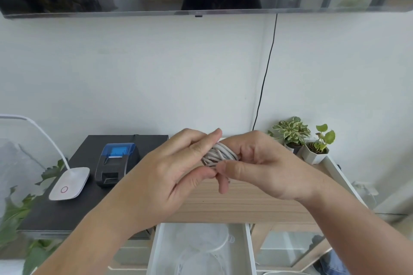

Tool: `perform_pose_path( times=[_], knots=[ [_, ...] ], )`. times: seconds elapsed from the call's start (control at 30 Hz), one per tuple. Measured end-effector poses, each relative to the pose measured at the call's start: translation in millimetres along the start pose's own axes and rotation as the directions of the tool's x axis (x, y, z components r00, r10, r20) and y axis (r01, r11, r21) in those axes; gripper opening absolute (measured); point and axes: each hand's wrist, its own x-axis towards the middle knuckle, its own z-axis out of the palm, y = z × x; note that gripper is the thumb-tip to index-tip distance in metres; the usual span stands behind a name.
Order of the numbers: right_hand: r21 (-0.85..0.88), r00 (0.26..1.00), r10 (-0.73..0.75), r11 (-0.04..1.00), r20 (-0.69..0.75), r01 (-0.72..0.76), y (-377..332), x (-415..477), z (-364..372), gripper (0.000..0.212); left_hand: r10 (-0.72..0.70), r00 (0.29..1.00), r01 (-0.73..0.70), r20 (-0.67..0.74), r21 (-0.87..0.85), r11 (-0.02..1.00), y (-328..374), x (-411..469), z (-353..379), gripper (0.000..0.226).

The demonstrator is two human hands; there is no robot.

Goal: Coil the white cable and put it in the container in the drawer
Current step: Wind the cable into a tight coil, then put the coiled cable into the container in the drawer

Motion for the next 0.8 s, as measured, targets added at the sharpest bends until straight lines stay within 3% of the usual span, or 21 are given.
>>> perform_pose_path(
  times=[0.1, 0.2, 0.3, 0.37, 0.5, 0.57, 0.7, 0.8],
  knots=[
    [-0.092, 0.999, -0.018, 0.996, -0.034, 0.015, -1, -1, -6, 0.018, -0.038, 0.999, 0.038, -0.001, 0.123, 0.992, 0, -1, 0, 0.043],
    [-0.322, 0.986, -0.136, 0.942, -0.099, 0.098, -1, -1, -3, 0.009, -0.044, 0.993, 0.075, -0.111, 0.294, 0.953, 2, 1, 9, 0.03],
    [-0.651, 0.939, -0.315, 0.743, -0.136, 0.155, 7, 1, 1, 0.012, -0.002, 0.981, 0.085, -0.196, 0.418, 0.905, -3, -2, 23, 0.022],
    [-0.76, 0.928, -0.349, 0.637, -0.131, 0.132, 18, 2, 4, 0.019, 0.002, 0.976, 0.096, -0.216, 0.44, 0.893, -11, -8, 35, 0.028],
    [-0.694, 0.972, -0.226, 0.71, -0.064, 0.119, 60, -9, 23, 0.021, -0.011, 0.994, 0.054, -0.109, 0.395, 0.917, -36, -37, 67, 0.041],
    [-0.672, 0.993, -0.114, 0.738, -0.042, 0.057, 93, -19, 36, 0.021, -0.045, 0.999, 0.052, -0.029, 0.33, 0.942, -51, -60, 89, 0.029],
    [-0.663, 0.995, 0.092, 0.743, -0.032, -0.09, 166, -42, 72, 0.019, -0.211, 0.972, 0.192, 0.107, 0.164, 0.968, -70, -107, 140, 0.007],
    [-0.713, 0.982, 0.191, 0.69, 0.014, -0.124, 217, -59, 103, 0.016, -0.327, 0.917, 0.306, 0.228, 0.122, 0.944, -81, -139, 180, 0.012]
  ],
)
